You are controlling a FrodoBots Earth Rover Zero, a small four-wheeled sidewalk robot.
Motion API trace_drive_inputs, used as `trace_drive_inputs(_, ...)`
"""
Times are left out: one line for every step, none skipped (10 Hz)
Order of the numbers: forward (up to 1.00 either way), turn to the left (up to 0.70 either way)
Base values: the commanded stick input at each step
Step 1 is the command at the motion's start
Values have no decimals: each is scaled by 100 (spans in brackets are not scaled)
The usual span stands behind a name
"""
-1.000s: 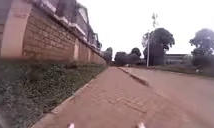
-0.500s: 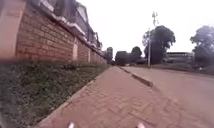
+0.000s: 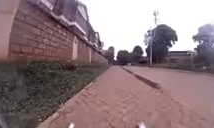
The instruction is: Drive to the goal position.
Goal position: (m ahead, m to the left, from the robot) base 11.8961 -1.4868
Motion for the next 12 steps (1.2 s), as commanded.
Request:
trace_drive_inputs(70, 0)
trace_drive_inputs(70, 0)
trace_drive_inputs(70, 0)
trace_drive_inputs(70, 0)
trace_drive_inputs(70, -35)
trace_drive_inputs(70, -35)
trace_drive_inputs(70, -35)
trace_drive_inputs(70, -35)
trace_drive_inputs(70, -35)
trace_drive_inputs(70, -35)
trace_drive_inputs(70, 0)
trace_drive_inputs(70, 0)
